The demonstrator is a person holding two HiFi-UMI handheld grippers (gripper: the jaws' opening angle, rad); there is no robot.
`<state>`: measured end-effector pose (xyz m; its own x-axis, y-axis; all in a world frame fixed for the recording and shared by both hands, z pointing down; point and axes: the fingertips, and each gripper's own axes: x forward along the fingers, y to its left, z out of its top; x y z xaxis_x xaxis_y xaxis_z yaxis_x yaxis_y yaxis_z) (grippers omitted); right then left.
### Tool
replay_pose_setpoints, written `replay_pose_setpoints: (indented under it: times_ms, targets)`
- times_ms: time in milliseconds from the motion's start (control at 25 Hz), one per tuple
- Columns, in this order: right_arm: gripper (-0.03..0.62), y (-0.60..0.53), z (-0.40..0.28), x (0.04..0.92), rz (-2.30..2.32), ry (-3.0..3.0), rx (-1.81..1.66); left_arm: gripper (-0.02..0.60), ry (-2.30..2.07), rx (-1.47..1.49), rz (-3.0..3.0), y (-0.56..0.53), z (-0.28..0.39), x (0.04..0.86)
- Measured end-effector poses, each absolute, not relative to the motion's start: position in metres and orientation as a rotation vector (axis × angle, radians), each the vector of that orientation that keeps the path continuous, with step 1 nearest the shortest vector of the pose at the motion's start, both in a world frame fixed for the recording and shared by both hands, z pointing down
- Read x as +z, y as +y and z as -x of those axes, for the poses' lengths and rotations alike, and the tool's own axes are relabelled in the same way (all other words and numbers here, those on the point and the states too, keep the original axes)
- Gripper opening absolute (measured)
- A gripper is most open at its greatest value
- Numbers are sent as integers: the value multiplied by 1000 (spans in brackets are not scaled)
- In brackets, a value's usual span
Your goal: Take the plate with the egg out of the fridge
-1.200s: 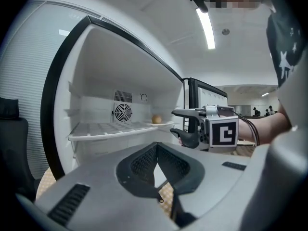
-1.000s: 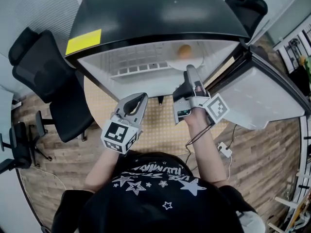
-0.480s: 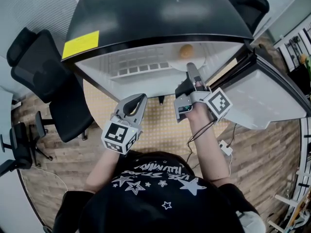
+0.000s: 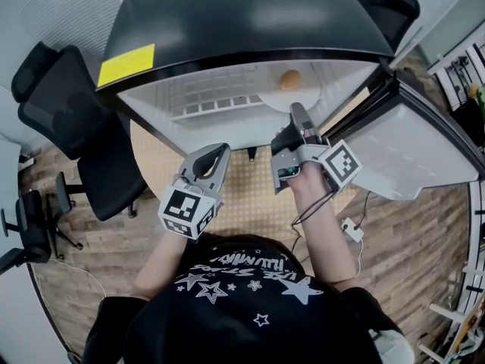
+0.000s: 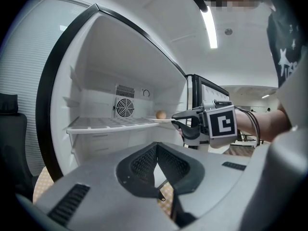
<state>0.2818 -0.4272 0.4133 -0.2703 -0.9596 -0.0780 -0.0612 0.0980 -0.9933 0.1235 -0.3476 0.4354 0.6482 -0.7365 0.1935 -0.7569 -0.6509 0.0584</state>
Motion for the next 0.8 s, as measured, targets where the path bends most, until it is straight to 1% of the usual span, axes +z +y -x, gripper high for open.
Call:
replay_pose_setpoints:
  times_ms: [400, 440, 480, 560, 640, 680, 720, 800]
  targets:
    - [59, -421, -272, 412, 1032, 1587, -1287, 2, -1238, 233, -2749, -337, -125, 433]
    - [75, -422, -271, 412, 1036, 1595, -1285, 2, -1243, 234, -2747, -336, -124, 433]
    - [103, -424, -270, 412, 1036, 1600, -1285, 2, -1250, 233, -2744, -335, -122, 433]
    - [124, -427, -269, 412, 1042, 1613, -1290, 2, -1261, 229, -2738, -334, -120, 432]
    - [122, -431, -268, 414, 1062, 1625, -1295, 2, -1269, 226, -2733, -334, -118, 432]
    - [112, -432, -269, 415, 1071, 1624, -1297, 2, -1271, 228, -2730, -334, -117, 432]
    - [85, -432, -270, 416, 1073, 1615, -1300, 2, -1273, 232, -2727, -333, -116, 433]
    - [77, -432, -272, 418, 1061, 1580, -1314, 2, -1276, 243, -2720, -332, -115, 437]
